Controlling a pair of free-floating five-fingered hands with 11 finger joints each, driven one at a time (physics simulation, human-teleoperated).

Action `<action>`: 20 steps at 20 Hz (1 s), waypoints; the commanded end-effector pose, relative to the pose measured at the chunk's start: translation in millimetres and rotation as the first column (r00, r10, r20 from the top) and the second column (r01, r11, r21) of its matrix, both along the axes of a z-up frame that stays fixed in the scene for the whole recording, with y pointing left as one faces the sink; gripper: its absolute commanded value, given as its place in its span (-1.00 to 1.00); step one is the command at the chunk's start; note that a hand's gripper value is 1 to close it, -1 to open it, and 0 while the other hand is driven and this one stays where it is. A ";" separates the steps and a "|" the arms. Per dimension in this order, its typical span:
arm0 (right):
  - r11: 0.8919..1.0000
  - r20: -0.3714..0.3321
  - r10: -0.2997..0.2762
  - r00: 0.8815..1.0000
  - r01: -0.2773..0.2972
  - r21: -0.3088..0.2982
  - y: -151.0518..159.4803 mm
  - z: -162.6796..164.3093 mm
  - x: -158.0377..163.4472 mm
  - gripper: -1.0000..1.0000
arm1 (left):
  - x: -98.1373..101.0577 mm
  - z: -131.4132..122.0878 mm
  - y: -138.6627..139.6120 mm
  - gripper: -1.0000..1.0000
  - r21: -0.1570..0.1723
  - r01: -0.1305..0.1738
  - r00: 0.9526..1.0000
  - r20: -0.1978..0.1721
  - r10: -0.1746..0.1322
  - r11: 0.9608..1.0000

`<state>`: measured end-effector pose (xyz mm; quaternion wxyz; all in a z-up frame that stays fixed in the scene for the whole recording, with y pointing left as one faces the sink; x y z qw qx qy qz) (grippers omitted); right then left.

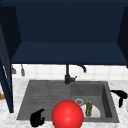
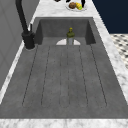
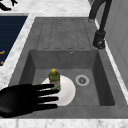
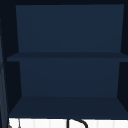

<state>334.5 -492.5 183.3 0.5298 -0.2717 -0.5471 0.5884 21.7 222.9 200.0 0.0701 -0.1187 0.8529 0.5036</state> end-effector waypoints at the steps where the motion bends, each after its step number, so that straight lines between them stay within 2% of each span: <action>1: 1.000 -0.049 -0.021 0.999 0.021 0.000 -16.9 16.0 -2.1 -1.00 | 0.0 0.0 0.0 0.00 0.000 0.000 1.000 0.000 0.000 1.000; 8: 1.000 -0.042 -0.021 0.999 0.022 0.017 -51.8 37.2 -7.7 -1.00 | 0.0 0.0 0.0 0.00 0.000 0.000 1.000 0.000 0.000 1.000; 11: 1.000 -0.032 0.001 0.999 0.000 0.025 -72.8 44.0 -7.6 -1.00 | 0.0 0.0 0.0 0.00 0.000 0.000 1.000 0.000 0.000 1.000; 20: 1.000 -0.056 -0.011 0.998 0.011 0.005 -127.0 84.9 -27.2 -1.00 | 0.0 0.0 0.0 0.00 0.000 0.000 1.000 0.000 0.000 1.000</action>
